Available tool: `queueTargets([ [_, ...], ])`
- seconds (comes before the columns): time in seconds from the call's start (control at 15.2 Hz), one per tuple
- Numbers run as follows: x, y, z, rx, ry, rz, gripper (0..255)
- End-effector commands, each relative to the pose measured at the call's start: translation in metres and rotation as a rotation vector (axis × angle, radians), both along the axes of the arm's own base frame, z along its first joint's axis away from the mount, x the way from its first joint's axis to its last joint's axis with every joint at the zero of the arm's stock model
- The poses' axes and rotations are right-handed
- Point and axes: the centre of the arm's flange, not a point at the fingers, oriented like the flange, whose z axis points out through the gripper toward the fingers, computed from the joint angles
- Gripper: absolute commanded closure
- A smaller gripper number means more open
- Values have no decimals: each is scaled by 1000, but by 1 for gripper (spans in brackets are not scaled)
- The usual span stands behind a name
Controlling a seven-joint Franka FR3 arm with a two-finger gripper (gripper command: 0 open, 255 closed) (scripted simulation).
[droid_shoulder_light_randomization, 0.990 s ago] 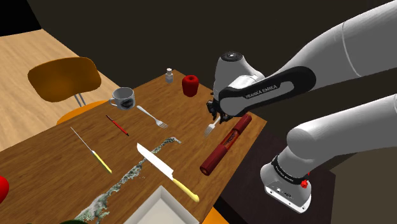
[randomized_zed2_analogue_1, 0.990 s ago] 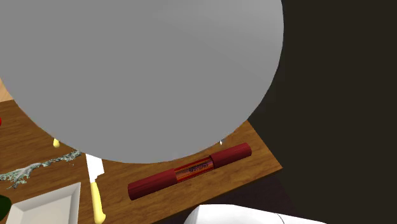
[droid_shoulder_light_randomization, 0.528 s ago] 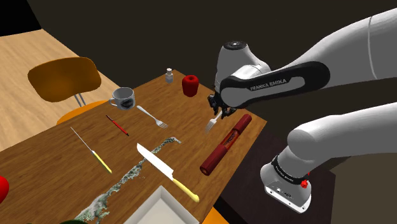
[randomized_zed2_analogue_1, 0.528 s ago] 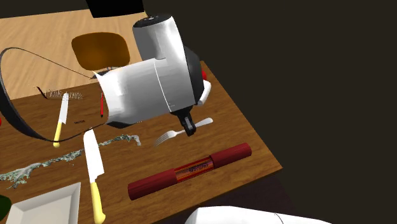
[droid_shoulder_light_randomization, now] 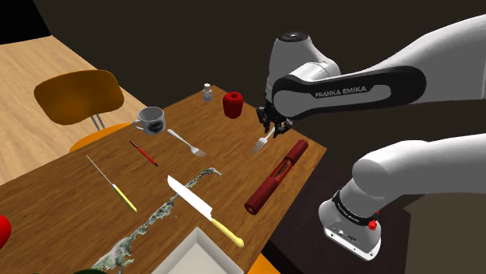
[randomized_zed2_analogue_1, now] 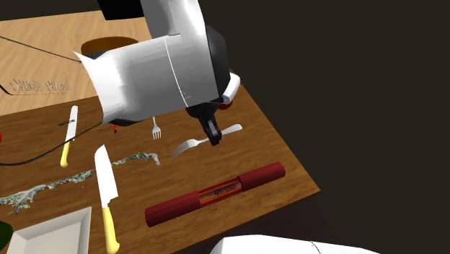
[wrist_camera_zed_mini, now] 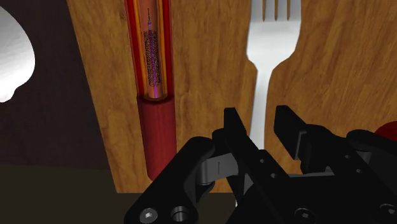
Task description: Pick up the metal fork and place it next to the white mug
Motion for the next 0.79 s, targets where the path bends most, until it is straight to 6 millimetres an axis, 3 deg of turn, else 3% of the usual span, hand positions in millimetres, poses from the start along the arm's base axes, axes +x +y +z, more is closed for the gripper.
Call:
queueTargets([
  [0.0, 0, 0, 9, 0, 0, 0, 255],
  [0.73, 142, 27, 9, 0, 0, 0, 255],
])
